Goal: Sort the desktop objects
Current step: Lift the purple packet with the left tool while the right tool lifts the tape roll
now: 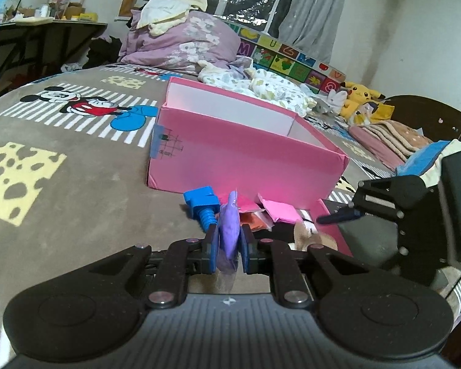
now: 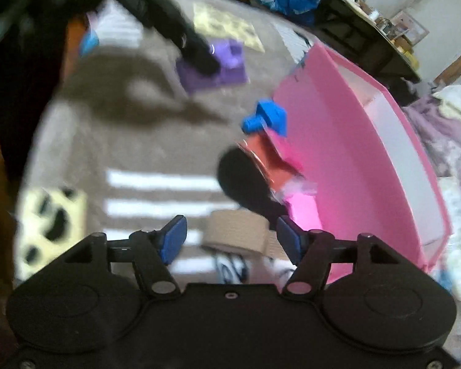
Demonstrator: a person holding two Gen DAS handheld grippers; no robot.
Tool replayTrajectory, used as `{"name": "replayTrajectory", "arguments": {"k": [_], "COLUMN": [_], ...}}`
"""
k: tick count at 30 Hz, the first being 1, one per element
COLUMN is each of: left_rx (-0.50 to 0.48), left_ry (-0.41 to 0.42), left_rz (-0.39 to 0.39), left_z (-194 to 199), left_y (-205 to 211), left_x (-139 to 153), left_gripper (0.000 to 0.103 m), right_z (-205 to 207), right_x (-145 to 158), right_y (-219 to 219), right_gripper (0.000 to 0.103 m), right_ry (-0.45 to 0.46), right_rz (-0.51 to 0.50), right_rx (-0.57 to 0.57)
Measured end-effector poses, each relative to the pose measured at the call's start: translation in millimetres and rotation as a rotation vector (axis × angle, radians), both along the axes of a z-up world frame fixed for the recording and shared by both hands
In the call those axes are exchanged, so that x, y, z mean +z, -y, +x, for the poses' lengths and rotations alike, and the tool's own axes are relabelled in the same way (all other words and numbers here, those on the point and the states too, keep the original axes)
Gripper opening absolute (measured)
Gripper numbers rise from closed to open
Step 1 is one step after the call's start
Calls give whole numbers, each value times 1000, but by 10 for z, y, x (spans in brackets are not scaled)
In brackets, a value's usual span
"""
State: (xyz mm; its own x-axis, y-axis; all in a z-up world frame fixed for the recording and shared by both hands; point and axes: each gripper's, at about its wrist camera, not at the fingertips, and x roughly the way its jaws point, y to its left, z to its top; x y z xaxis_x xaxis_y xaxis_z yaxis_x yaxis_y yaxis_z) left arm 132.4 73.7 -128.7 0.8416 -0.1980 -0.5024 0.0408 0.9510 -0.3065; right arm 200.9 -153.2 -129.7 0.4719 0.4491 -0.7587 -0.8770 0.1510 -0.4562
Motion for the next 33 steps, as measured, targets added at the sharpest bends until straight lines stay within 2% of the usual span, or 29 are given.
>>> {"name": "replayTrajectory", "arguments": {"k": [6, 9, 16, 19, 20, 24, 27, 31, 33], "left_rx": [-5, -9, -16, -18, -19, -31, -37, -34, -33], "left_ry": [2, 1, 14, 19, 20, 19, 24, 37, 46], "left_rz": [-12, -17, -26, -29, -30, -26, -26, -36, -33], "left_z": [3, 19, 25, 16, 15, 30, 39, 56, 61], "left_y": [-18, -14, -2, 8, 14, 57, 79, 83, 92], "left_x": [-13, -23, 17, 45, 51, 78, 114, 194, 246], "left_gripper": [14, 14, 14, 14, 14, 14, 14, 14, 14], "right_z": [339, 338, 193, 165, 179, 329, 351, 327, 374], "right_x": [151, 150, 13, -68, -76, -38, -65, -165, -116], "right_y": [162, 177, -11, -98, -103, -43, -19, -47, -29], "right_gripper": [62, 62, 62, 47, 47, 47, 46, 47, 47], "right_ry": [-45, -51, 14, 77, 86, 24, 11, 26, -14], "right_rz": [91, 106, 36, -45, -63, -21, 11, 3, 34], "right_rx": [-150, -140, -40, -2, -5, -61, -85, -94, -115]}}
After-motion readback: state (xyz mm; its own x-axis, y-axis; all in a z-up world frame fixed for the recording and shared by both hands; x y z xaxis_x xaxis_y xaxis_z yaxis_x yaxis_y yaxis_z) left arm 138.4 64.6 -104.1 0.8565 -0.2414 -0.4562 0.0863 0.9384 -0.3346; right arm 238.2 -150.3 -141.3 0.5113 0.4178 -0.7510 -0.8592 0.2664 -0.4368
